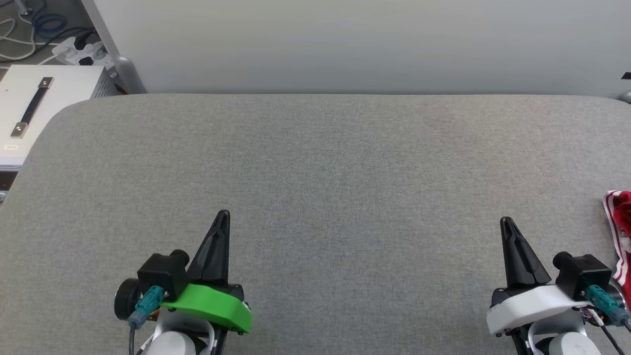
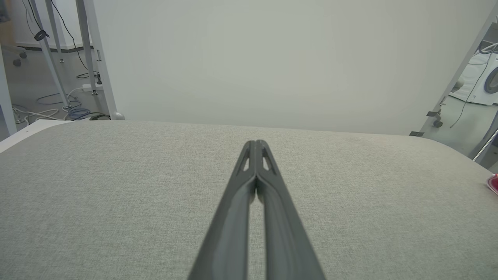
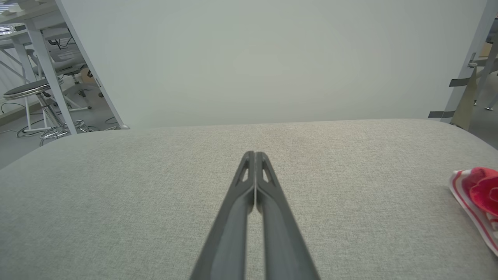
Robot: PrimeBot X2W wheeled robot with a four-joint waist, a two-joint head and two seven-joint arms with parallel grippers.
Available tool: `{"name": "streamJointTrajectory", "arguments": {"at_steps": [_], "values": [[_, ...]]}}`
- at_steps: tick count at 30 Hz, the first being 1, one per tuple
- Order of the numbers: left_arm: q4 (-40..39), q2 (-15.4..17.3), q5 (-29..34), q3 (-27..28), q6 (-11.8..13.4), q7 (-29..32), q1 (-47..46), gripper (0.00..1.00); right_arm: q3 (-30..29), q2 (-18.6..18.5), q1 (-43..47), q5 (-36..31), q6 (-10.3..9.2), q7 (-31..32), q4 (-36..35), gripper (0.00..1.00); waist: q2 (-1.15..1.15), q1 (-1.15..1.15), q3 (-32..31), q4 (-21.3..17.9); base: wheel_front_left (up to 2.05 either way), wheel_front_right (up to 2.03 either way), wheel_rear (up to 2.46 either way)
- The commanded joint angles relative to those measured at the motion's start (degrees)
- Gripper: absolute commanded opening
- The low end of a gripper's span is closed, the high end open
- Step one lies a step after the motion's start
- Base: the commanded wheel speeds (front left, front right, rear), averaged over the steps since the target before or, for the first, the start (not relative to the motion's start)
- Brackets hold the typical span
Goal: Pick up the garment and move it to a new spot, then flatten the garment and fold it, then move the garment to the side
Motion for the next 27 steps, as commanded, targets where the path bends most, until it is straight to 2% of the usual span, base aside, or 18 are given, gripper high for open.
{"name": "streamJointTrajectory", "arguments": {"at_steps": [1, 27], "values": [[-0.4, -0.1, 0.7, 0.4, 0.3, 0.3, 0.4, 0.00, 0.0, 0.1, 0.2, -0.6, -0.01, 0.3, -0.4, 0.00, 0.00, 0.00, 0.0, 0.0, 0.00, 0.00, 0.00], [-1.8, -0.3, 3.6, 1.9, 1.8, 3.3, 0.9, 0.00, 0.0, 0.4, 0.4, -2.9, -0.02, 3.2, -1.9, 0.00, 0.00, 0.00, -0.7, -0.7, 0.00, 0.00, 0.00]]}}
